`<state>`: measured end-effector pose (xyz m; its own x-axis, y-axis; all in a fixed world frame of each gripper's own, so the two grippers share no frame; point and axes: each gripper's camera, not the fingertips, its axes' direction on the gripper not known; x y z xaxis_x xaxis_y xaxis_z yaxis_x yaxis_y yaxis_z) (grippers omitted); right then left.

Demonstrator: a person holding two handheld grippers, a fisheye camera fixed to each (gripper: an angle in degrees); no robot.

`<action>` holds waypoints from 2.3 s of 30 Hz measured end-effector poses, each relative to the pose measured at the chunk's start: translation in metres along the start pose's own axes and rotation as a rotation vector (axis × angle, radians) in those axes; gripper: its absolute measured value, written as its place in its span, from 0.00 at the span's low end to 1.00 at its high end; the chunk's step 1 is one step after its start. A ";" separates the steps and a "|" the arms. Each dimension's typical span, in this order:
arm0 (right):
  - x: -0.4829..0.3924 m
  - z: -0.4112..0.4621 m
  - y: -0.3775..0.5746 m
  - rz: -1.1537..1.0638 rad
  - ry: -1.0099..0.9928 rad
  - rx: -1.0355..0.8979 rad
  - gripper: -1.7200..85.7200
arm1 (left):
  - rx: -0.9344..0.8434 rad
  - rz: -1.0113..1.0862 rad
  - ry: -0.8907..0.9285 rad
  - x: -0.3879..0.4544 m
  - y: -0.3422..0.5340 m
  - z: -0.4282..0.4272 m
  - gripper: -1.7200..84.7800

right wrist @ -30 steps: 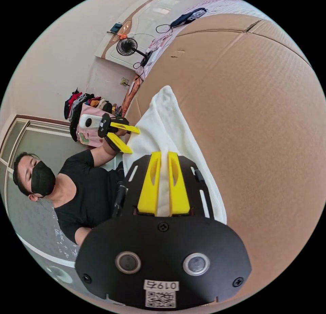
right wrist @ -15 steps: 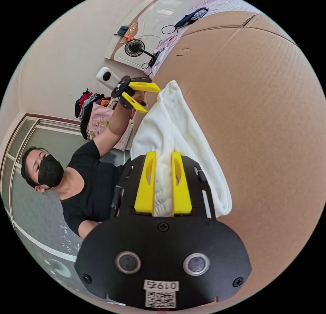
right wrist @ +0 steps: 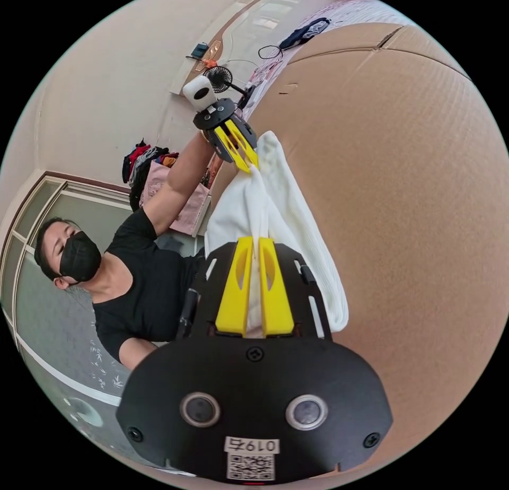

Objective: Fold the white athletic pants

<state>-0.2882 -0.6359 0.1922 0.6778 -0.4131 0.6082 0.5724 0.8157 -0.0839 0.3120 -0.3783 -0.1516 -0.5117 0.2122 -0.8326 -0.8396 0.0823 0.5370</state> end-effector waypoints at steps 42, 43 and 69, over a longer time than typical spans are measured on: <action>0.093 0.049 0.087 0.051 -0.013 0.053 0.03 | -0.087 -0.050 0.031 -0.060 -0.029 -0.088 0.03; 0.097 0.052 0.091 0.057 -0.016 0.055 0.03 | -0.095 -0.064 0.038 -0.062 -0.027 -0.088 0.03; 0.117 0.120 0.214 0.017 0.126 0.175 0.06 | -0.079 -0.108 -0.102 -0.031 0.063 -0.069 0.03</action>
<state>-0.1414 -0.4614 0.3399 0.7453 -0.4371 0.5034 0.4787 0.8764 0.0521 0.2625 -0.4474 -0.1018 -0.4002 0.3040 -0.8645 -0.9024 0.0338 0.4296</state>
